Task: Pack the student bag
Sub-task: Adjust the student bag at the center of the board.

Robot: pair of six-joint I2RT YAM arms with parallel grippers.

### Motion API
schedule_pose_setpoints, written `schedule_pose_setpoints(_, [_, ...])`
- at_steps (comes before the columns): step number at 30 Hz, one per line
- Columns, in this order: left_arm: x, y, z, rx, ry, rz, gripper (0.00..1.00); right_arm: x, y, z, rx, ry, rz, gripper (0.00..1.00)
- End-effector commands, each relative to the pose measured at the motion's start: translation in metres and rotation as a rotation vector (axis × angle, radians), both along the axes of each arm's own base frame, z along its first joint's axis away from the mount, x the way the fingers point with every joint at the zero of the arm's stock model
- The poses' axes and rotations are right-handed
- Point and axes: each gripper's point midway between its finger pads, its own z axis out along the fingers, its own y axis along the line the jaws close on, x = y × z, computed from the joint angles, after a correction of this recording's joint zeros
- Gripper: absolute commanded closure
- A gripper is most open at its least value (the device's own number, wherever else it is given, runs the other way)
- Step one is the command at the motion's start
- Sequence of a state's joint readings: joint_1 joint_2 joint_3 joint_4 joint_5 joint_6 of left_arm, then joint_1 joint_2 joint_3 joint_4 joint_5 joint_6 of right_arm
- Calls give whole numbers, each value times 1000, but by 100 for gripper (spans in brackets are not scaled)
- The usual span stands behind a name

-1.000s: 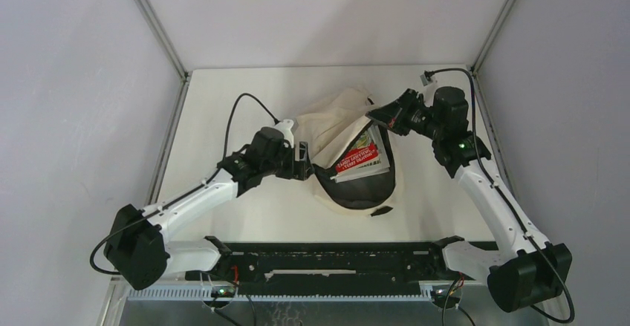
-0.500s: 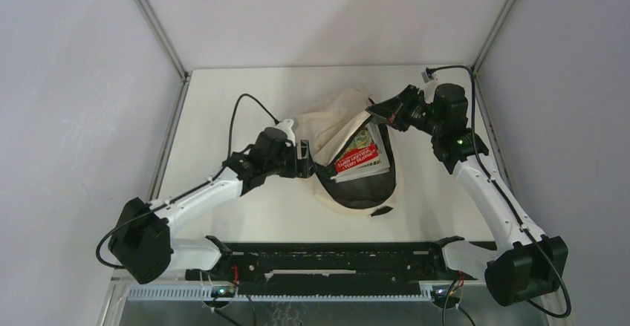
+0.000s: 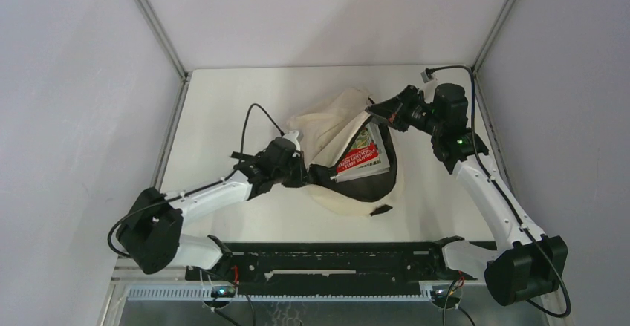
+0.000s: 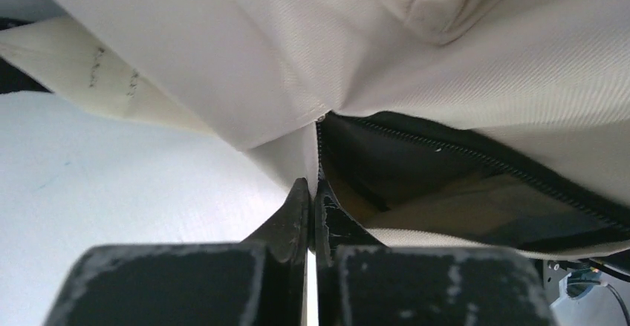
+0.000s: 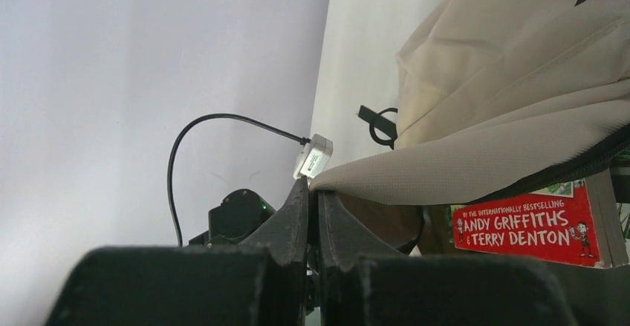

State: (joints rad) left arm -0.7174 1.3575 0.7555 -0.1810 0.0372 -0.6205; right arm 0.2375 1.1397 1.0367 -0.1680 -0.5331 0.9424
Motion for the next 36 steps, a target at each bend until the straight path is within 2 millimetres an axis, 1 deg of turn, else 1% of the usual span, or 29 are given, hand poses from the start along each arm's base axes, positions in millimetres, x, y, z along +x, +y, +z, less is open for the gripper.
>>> schedule_pose_setpoints(1, [-9,14,2,-14,-19,11,100,1,2,57,51,-174,15,100])
schedule_pose_setpoints(3, [-15,23,-2,-9,-8,17,100,1,2,53,45,-164,19,100])
schedule_pose_setpoints(6, [-19,33,-8,-7,4,40,100,1,4,48,36,-152,24,100])
schedule_pose_setpoints(10, [-19,40,-12,-12,21,58,100,1,6,46,35,-147,38,100])
schedule_pose_setpoints(14, [-11,49,-7,-12,9,98,100,-1,7,43,27,-142,51,100])
schedule_pose_setpoints(16, [-2,57,1,-26,-9,138,100,-4,9,39,15,-130,66,100])
schedule_pose_setpoints(18, [10,69,11,-42,-31,190,100,-12,15,31,-11,-117,95,100])
schedule_pose_setpoints(20, [25,84,22,-47,-58,248,100,-25,29,19,-54,-97,142,100])
schedule_pose_setpoints(22, [44,101,31,-43,-79,307,100,-40,48,6,-102,-81,200,100])
schedule_pose_setpoints(25, [70,121,38,-2,-92,365,100,-69,84,-17,-155,-47,328,100])
schedule_pose_setpoints(28, [97,141,47,37,-82,441,100,-108,128,-34,-169,-46,523,100])
schedule_pose_setpoints(29, [104,148,53,39,-79,461,100,-122,140,-39,-171,-41,600,93])
schedule_pose_setpoints(30, [109,152,58,44,-79,473,95,-133,148,-50,-208,-22,677,81])
schedule_pose_setpoints(31, [115,160,70,56,-103,496,87,-138,149,-64,-267,14,726,68])
schedule_pose_setpoints(32, [118,165,82,66,-132,509,76,-141,144,-78,-345,51,751,57])
schedule_pose_setpoints(33, [119,169,95,75,-166,520,65,-142,136,-92,-437,69,763,50])
schedule_pose_setpoints(34, [119,175,107,88,-200,540,49,-140,126,-101,-520,70,759,43])
schedule_pose_setpoints(35, [118,181,116,101,-229,556,41,-140,115,-109,-592,63,760,38])
schedule_pose_setpoints(36, [115,185,126,108,-258,567,39,-140,106,-112,-640,47,765,36])
